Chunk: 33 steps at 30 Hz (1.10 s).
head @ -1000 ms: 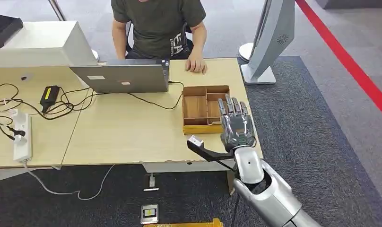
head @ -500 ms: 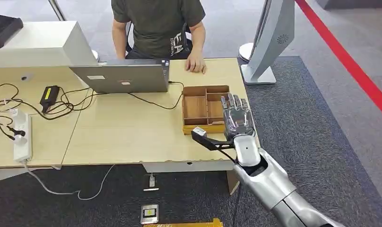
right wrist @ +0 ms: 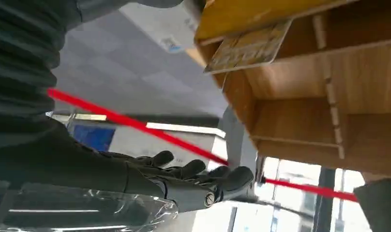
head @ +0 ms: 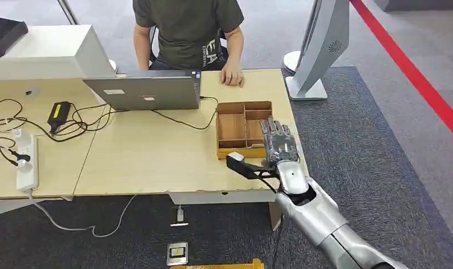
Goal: Pass the card to the sensor for recognition and then transmit it.
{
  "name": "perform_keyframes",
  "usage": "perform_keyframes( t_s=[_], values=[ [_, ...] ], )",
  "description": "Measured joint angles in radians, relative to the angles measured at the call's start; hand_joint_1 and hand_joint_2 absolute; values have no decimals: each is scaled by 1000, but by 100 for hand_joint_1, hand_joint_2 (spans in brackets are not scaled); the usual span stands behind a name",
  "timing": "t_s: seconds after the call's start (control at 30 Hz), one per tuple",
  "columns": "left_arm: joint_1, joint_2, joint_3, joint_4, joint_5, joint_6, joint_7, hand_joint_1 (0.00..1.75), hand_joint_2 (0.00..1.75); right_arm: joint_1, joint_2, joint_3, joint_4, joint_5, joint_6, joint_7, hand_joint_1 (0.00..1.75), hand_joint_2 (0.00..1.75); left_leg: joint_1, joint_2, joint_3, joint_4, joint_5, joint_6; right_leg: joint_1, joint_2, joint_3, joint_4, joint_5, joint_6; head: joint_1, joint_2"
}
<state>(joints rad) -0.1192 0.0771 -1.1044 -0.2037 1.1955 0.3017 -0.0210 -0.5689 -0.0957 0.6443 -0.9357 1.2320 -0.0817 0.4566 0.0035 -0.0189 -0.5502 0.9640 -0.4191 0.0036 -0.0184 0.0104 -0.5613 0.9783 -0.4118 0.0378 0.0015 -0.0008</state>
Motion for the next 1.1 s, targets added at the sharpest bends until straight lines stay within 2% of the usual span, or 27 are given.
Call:
perform_keyframes(
  t_s=[0.17, 0.27, 0.43, 0.53, 0.73, 0.87, 1.1],
  values=[
    [0, 6, -10, 1, -13, -19, -15, 0, 0, -8, -2, -22, 35, -174, -42, -15, 0, 175, 0, 0, 0, 0, 0, 0, 0, 0, 0, 0, 0, 0, 0, 0],
    [0, 10, -14, 1, -17, -20, -18, 0, 0, -8, -5, -30, 50, -193, -42, -17, 0, 175, 0, 0, 0, 0, 0, 0, 0, 0, 0, 0, 0, 0, 0, 0],
    [0, 14, -21, 2, -29, -19, 21, 0, 0, -8, -7, -38, 64, -224, -44, -14, 0, 175, 0, 0, 0, 0, 0, 0, 0, 0, 0, 0, 0, 0, 0, 0],
    [0, 15, -28, 2, -37, -19, 19, 0, 0, -7, -10, -38, 66, -245, -44, -11, 0, 175, 0, 0, 0, 0, 0, 0, 0, 0, 0, 0, 0, 0, 0, 0],
    [0, 16, -41, 2, -53, -22, 15, 0, 0, 4, -16, -39, 66, -358, -52, -18, 0, 175, 0, 0, 0, 0, 0, 0, 0, 0, 0, 0, 0, 0, 0, 0],
    [0, 17, -48, 2, -58, -21, 16, 0, 0, 4, -21, -38, 66, -386, -84, -17, 0, 175, 0, 0, 0, 0, 0, 0, 0, 0, 0, 0, 0, 0, 0, 0],
    [-2, 18, -61, 2, -69, -22, 15, 0, 0, 4, -23, -29, 68, -350, -102, 2, 0, 175, 0, 0, 0, 0, 0, 0, 0, 0, 0, 0, 0, 0, 0, 0]
  ],
)
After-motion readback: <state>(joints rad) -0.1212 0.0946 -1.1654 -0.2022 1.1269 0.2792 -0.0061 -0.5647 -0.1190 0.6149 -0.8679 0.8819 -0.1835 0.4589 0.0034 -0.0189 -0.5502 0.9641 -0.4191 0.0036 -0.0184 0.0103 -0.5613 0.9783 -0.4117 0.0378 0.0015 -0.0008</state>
